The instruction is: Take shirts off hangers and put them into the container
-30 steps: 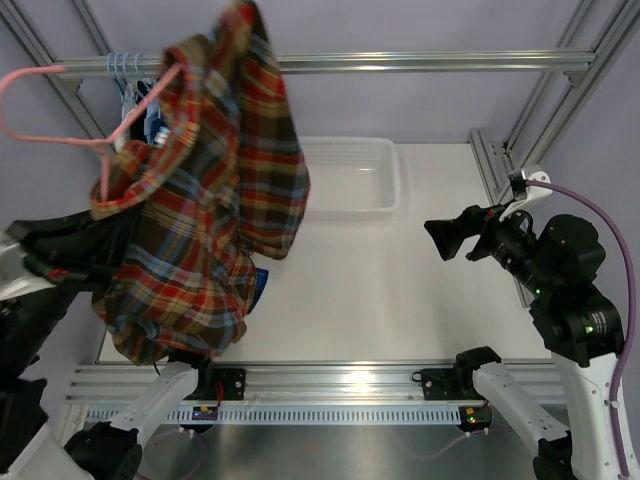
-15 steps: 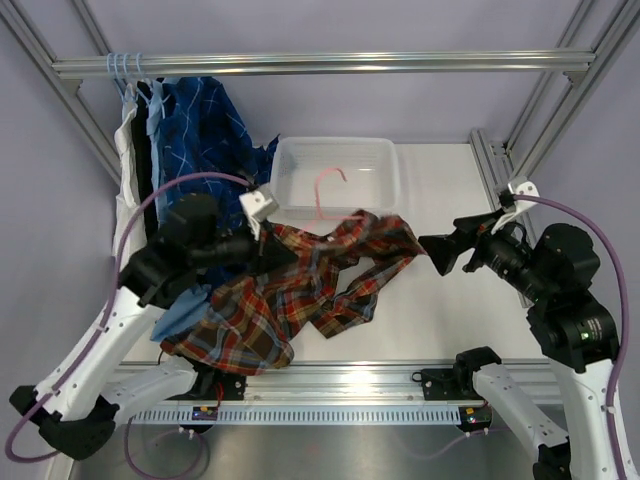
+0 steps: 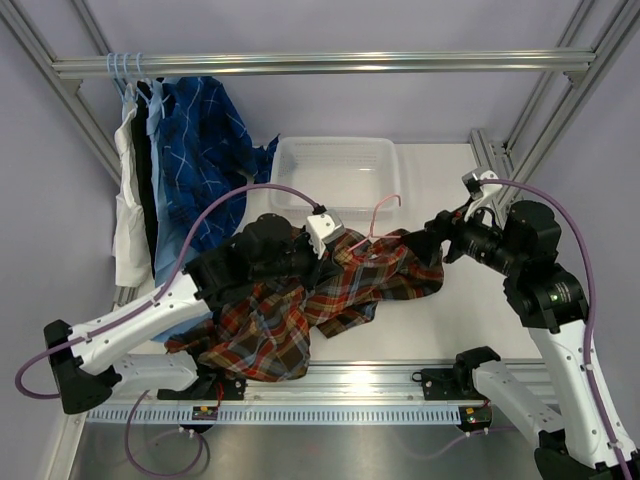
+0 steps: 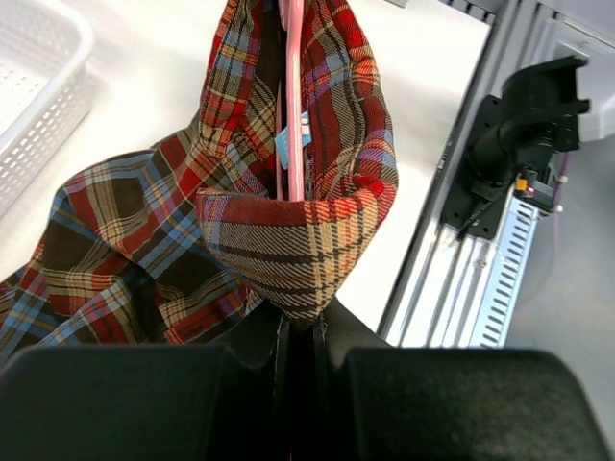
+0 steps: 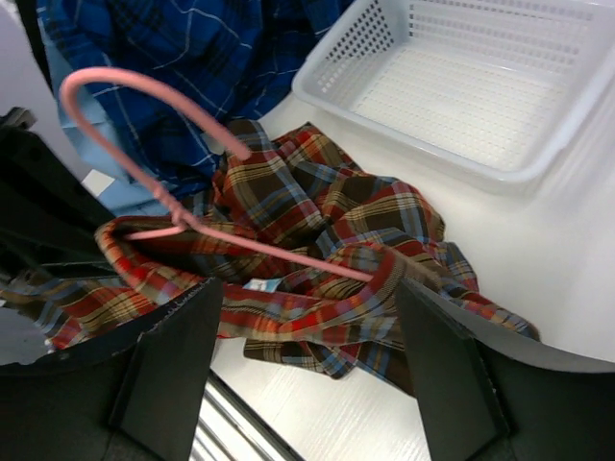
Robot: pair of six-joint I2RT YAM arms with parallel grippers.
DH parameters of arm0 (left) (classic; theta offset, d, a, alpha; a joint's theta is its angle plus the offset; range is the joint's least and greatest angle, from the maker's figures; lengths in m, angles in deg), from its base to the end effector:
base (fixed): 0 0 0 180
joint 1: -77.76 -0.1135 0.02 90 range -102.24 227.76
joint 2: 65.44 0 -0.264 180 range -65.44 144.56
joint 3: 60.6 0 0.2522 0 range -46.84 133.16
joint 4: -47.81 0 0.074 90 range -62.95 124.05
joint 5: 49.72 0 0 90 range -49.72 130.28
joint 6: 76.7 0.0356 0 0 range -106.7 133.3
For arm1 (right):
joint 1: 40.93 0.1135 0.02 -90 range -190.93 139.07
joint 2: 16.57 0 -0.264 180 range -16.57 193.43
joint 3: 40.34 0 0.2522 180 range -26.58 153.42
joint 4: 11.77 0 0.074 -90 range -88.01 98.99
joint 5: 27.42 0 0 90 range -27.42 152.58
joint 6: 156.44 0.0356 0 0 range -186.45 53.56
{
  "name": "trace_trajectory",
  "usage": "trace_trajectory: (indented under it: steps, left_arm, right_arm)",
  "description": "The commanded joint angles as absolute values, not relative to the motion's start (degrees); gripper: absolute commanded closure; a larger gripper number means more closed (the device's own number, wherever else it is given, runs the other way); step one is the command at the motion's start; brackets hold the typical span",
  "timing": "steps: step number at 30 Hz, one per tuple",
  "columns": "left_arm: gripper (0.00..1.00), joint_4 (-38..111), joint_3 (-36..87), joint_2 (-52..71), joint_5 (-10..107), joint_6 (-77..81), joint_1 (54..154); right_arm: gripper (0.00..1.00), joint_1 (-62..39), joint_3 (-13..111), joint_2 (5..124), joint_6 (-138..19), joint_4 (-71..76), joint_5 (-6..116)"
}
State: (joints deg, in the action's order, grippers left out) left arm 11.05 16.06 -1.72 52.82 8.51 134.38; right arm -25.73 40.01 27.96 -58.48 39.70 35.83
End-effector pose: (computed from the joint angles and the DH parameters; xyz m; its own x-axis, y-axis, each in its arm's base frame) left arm 0.1302 -0.2117 0.3628 -0.2986 0.3051 -0.9043 0.9026 0.3981 -0.1638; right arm 0.1291 0.0517 0.4177 -0.3482 0.0336 -0.9368 -0.6100 0.7507 0.2536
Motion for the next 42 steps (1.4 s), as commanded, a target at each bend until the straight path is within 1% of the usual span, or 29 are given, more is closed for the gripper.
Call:
trace_trajectory:
  steps: [1, 5, 12, 15, 17, 19, 20, 22, 26, 27, 29, 30, 31, 32, 33, 34, 35, 36, 37, 38, 40, 42]
  left_arm:
    - [1.0, 17.5, 20.3, -0.9, 50.2, 9.1, 134.4]
    - [1.0, 18.7, 21.0, 1.2, 50.2, 8.5, 134.6]
    - [1.0, 19.9, 24.0, 4.8, 52.2, 7.6, 136.0]
    - [1.0, 19.9, 24.5, 5.3, 51.9, 7.6, 136.9]
    - [1.0, 19.9, 24.9, 5.6, 51.9, 7.5, 137.3]
    - [1.0, 20.0, 25.0, 5.6, 51.8, 7.3, 137.5]
    - [1.0, 20.0, 25.0, 5.5, 51.5, 7.2, 137.5]
    - [1.0, 20.2, 25.1, 5.4, 51.0, 7.1, 137.7]
    - [1.0, 20.8, 25.2, 5.2, 50.3, 7.1, 137.6]
    - [1.0, 20.8, 25.2, 5.2, 50.1, 7.0, 137.6]
    - [1.0, 20.9, 25.5, 5.2, 50.0, 6.5, 137.6]
    - [0.99, 20.8, 25.7, 5.1, 50.0, 6.0, 137.7]
    - [0.91, 20.5, 25.8, 5.0, 49.9, 6.0, 137.6]
    - [0.81, 20.3, 26.0, 5.0, 49.8, 5.9, 137.7]
    - [0.68, 19.2, 26.5, 4.8, 49.5, 5.7, 137.7]
    - [0.4, 18.5, 27.6, 4.6, 49.3, 5.5, 137.7]
    - [0.3, 17.7, 28.6, 4.6, 49.1, 5.4, 137.7]
    - [0.24, 16.3, 29.5, 4.4, 48.7, 5.0, 137.7]
    - [0.15, 16.0, 31.3, 4.3, 49.0, 4.7, 137.7]
    - [0.12, 15.8, 32.2, 4.3, 49.0, 4.6, 137.7]
    - [0.07, 16.1, 33.3, 4.3, 50.1, 4.9, 137.7]
    - [0.06, 16.4, 34.8, 5.0, 50.7, 5.1, 137.7]
  right_arm:
    - [0.2, -24.3, 39.8, 27.7, -58.4, 35.4, 29.5]
    - [0.23, -22.6, 39.8, 28.4, -57.0, 30.9, 28.0]
    - [0.26, -18.9, 39.8, 31.9, -56.0, 25.4, 31.9]
    - [0.29, -18.1, 39.3, 33.7, -55.7, 23.3, 33.0]
    - [0.34, -17.7, 38.9, 34.4, -55.5, 21.6, 33.5]
    - [0.42, -17.3, 38.5, 34.8, -55.2, 20.3, 34.4]
    - [0.51, -17.2, 38.4, 35.0, -55.0, 20.3, 34.6]
    - [0.55, -17.1, 37.9, 35.5, -54.9, 20.7, 34.3]
    - [0.73, -16.3, 36.1, 35.0, -54.3, 20.6, 34.4]
    - [0.86, -16.1, 35.5, 34.8, -54.3, 20.6, 34.7]
    - [0.98, -16.0, 35.1, 33.8, -54.6, 21.2, 35.8]
    - [1.0, -16.0, 35.1, 33.3, -54.8, 22.1, 36.2]
    - [1.0, -16.0, 35.0, 32.9, -55.3, 22.5, 36.5]
    - [1.0, -16.0, 35.1, 32.6, -56.1, 22.8, 37.5]
    - [1.0, -15.9, 35.1, 32.2, -56.4, 23.3, 38.0]
    - [1.0, -16.0, 35.0, 31.3, -57.0, 24.2, 38.7]
    - [1.0, -16.0, 34.9, 31.0, -58.1, 24.5, 39.8]
    - [1.0, -16.0, 34.8, 30.6, -58.4, 25.0, 40.3]
    - [1.0, -16.0, 34.6, 29.8, -59.4, 25.6, 41.4]
    - [1.0, -16.0, 34.6, 29.7, -59.8, 25.8, 41.9]
    - [1.0, -16.0, 34.2, 29.0, -60.6, 26.5, 42.7]
    - [1.0, -16.0, 34.4, 28.9, -61.3, 26.9, 43.2]
